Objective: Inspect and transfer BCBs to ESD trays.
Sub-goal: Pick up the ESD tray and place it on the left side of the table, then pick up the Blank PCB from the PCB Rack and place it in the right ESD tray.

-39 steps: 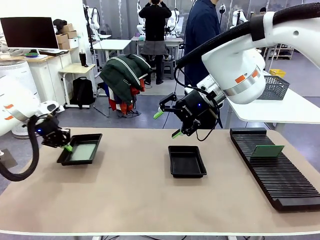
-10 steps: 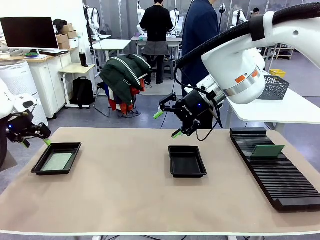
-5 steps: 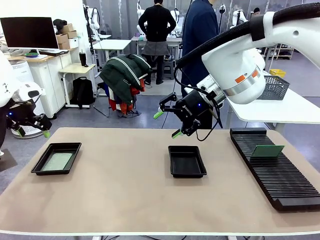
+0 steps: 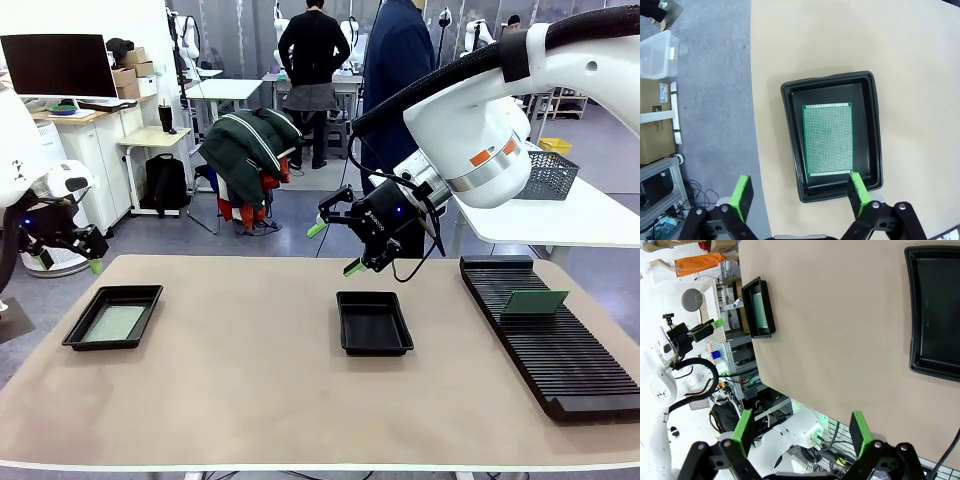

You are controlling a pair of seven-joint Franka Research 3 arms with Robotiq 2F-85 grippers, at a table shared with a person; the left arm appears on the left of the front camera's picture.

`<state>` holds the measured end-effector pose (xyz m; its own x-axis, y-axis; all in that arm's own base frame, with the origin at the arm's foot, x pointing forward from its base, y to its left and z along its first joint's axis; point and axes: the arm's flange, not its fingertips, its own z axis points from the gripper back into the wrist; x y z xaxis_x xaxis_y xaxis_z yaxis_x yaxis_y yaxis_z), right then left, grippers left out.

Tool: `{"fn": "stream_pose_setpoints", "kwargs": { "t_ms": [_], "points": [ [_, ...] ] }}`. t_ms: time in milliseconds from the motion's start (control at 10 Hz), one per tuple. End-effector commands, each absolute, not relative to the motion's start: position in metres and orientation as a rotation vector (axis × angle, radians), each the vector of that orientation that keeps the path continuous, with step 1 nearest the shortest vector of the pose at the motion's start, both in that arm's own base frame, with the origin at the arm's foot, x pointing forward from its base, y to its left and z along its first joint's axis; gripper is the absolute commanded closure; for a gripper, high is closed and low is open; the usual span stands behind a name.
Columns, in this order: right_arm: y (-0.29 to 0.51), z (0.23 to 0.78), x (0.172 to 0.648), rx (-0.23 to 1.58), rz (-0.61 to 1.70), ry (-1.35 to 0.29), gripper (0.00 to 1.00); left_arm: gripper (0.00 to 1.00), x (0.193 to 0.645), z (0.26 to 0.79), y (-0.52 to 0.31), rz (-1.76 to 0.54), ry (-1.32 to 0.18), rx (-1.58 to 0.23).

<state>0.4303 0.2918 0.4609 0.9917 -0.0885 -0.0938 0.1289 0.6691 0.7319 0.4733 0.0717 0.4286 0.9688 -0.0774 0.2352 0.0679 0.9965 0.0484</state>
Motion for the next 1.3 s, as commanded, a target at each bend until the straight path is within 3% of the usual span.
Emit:
{"fn": "stream_pose_setpoints", "kwargs": {
  "t_ms": [0, 1200],
  "points": [
    [0.2951, 0.4585, 0.4316, 0.844, -0.140, 0.042, 0.00, 0.00, 0.4725, 0.4270, 0.0727, -0.074, -0.244, 0.034],
    [0.2951, 0.4585, 0.4316, 0.844, -0.140, 0.042, 0.00, 0.00, 0.4725, 0.4270, 0.0727, -0.074, -0.244, 0.034]
  ]
}}
